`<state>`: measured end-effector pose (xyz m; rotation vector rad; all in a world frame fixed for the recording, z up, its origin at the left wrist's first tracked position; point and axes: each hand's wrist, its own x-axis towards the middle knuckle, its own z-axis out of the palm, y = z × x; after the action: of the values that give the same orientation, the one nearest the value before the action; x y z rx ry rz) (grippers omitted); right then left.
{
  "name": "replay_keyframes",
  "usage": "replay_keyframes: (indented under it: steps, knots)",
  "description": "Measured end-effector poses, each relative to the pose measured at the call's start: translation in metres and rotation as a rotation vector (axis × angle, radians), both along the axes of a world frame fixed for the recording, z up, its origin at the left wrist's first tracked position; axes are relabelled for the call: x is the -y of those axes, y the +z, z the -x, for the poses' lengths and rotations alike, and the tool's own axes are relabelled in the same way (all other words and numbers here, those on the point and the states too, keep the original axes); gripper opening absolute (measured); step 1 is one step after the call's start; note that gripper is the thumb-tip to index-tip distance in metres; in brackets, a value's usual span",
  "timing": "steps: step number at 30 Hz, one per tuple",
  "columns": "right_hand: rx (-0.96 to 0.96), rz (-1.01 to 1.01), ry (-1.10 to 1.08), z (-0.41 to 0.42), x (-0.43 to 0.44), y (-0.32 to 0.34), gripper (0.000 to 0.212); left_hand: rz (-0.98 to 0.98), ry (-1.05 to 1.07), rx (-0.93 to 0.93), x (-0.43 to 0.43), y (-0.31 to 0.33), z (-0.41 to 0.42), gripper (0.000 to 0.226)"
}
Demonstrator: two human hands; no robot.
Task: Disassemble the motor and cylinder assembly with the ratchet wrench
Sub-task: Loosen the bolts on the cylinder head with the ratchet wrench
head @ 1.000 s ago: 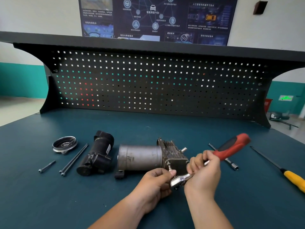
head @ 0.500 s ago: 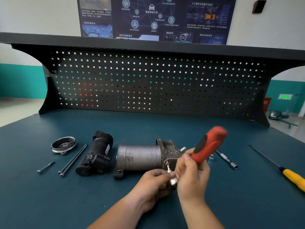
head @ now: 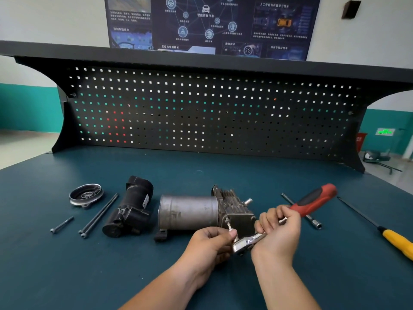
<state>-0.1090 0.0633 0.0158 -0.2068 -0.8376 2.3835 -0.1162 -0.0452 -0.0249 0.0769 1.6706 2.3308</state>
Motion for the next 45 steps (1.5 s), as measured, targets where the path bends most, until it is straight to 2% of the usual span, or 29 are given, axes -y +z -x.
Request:
replay_keyframes:
  steps: [4,8,10,13,15,17,21,24,26,30,32,35,41,45]
  knots:
    - [-0.214,-0.289,-0.011,-0.012,0.019,0.002,0.011,-0.026,-0.032,0.013,0.002,0.001,-0.001,0.026]
    - [-0.267,-0.554,0.101,-0.011,0.023,-0.008,0.01,-0.032,-0.041,0.02,0.005,0.001,-0.001,0.025]
    - [-0.264,-0.763,0.118,-0.01,0.021,-0.012,0.014,-0.014,-0.059,-0.006,0.004,0.004,-0.004,0.022]
    - [-0.4,-1.133,0.142,-0.015,0.028,-0.011,0.002,-0.009,-0.065,-0.088,0.004,0.004,-0.006,0.028]
    - [-0.462,-1.249,0.138,-0.015,0.033,-0.014,0.007,0.025,-0.041,-0.112,0.005,0.004,-0.008,0.031]
    - [-0.443,-1.159,0.138,-0.015,0.034,-0.012,0.002,0.076,-0.054,-0.11,0.007,0.004,-0.009,0.036]
    - [-0.276,-0.696,0.148,-0.014,0.024,-0.01,0.007,-0.002,-0.07,-0.085,0.001,0.006,-0.009,0.018]
    - [-0.314,-0.448,0.19,-0.013,0.017,-0.002,0.028,-0.051,-0.057,-0.057,-0.002,0.004,-0.006,0.015]
    - [-0.3,-0.288,0.178,-0.011,0.011,0.004,0.031,-0.06,-0.032,-0.038,-0.002,0.006,-0.005,0.016]
    - [-0.082,0.144,0.158,-0.001,-0.008,0.0,0.04,-0.016,0.021,-0.045,-0.003,0.008,-0.007,0.014]
    - [0.009,0.295,0.182,0.004,-0.015,-0.003,0.04,-0.002,0.02,-0.046,-0.004,0.004,-0.005,0.018]
    - [0.07,0.341,0.208,0.008,-0.018,-0.003,0.036,0.025,0.014,-0.059,-0.004,0.003,-0.003,0.023]
    - [0.006,0.375,0.242,0.007,-0.027,0.003,0.034,0.044,0.022,-0.087,-0.004,0.002,-0.007,0.025]
    - [-0.029,0.293,0.167,0.002,-0.02,0.006,0.041,0.058,0.036,-0.093,-0.004,0.002,-0.006,0.02]
